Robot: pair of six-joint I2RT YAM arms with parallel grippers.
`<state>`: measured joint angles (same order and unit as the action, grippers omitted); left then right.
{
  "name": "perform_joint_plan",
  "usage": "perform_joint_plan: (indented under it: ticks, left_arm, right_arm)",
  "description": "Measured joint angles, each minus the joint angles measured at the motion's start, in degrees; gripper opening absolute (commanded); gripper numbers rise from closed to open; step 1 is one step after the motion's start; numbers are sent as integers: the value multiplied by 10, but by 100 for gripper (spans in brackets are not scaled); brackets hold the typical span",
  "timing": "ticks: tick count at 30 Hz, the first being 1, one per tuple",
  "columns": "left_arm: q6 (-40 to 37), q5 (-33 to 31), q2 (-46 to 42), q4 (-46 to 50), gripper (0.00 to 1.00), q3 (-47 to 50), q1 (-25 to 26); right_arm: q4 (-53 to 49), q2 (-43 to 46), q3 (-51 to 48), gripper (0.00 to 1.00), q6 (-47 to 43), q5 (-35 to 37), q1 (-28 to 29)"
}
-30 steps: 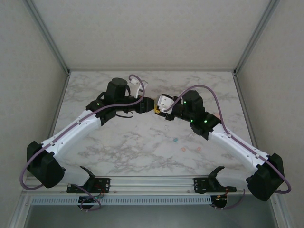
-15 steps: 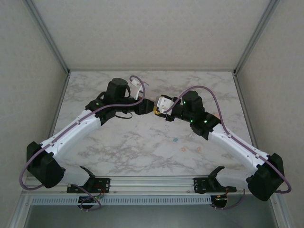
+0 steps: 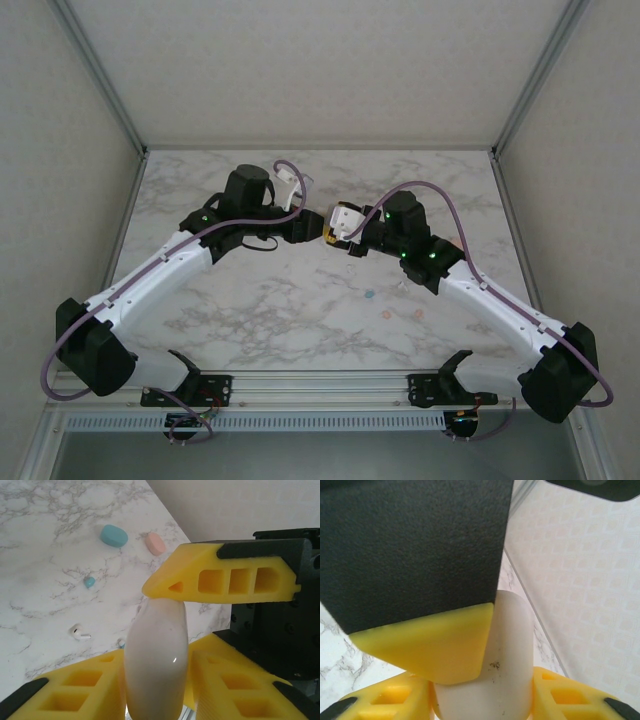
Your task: Insert the wireless bluetooth earbuds into the charging case
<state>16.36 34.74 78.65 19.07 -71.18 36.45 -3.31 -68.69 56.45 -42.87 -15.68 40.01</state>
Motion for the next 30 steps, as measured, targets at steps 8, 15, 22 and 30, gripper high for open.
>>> perform_joint_plan:
  ticks: [8, 15, 22, 30]
  left_arm:
    - [1, 4, 0, 1, 24, 0, 0]
    - [-1, -5, -3, -2, 16, 1, 0]
    - [-39, -35, -104, -125, 15, 98, 0]
    - [-190, -38, -210, -270, 9, 234, 3]
  right_arm:
    - [1, 0, 0, 46, 0, 0, 0]
    - [-5, 0, 5, 70, 28, 7, 0]
    - [-62, 35, 59, 80, 210, -14, -33]
    - [-156, 58, 150, 77, 453, -96, -92]
